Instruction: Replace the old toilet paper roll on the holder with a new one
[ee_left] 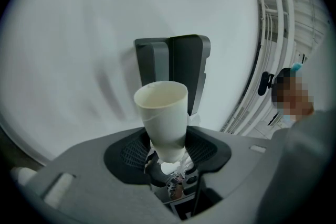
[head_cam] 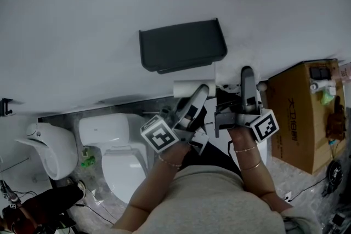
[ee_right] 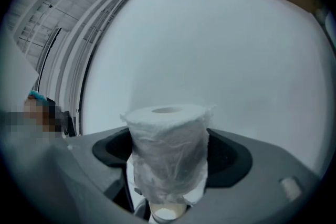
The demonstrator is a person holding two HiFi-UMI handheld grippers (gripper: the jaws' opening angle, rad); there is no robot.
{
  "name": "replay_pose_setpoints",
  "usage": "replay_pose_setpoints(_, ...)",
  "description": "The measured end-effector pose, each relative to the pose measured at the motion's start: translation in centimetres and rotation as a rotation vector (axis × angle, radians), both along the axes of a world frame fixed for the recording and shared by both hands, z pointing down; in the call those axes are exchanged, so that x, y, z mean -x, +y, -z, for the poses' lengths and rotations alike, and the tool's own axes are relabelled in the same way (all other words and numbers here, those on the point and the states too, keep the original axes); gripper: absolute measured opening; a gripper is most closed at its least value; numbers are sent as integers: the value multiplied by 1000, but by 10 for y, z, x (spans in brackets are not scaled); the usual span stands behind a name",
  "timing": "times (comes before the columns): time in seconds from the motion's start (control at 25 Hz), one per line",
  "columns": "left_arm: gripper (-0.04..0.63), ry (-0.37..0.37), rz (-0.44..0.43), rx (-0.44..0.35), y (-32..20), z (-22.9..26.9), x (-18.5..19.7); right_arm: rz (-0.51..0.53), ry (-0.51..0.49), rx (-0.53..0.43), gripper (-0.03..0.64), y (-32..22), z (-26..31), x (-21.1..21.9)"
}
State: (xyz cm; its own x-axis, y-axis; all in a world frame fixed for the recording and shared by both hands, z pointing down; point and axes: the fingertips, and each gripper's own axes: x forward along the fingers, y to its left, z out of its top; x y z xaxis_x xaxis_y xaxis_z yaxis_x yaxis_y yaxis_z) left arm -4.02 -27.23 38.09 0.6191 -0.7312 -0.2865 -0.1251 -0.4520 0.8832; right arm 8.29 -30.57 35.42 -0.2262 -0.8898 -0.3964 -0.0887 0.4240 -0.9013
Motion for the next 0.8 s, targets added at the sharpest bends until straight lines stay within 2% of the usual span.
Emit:
replay_pose_setpoints(0.08,213,-30,6,-11,2,-3,4,8,-1,2,414,-1,0,3)
replay_pose_setpoints(0.48,213,-14,38,13,4,-5,7,40,-7,8,414,-8,-2,10)
replay_pose_setpoints(0.8,212,-32,65,35,11,-6,6,78,-19,15,414,-9,-5,17)
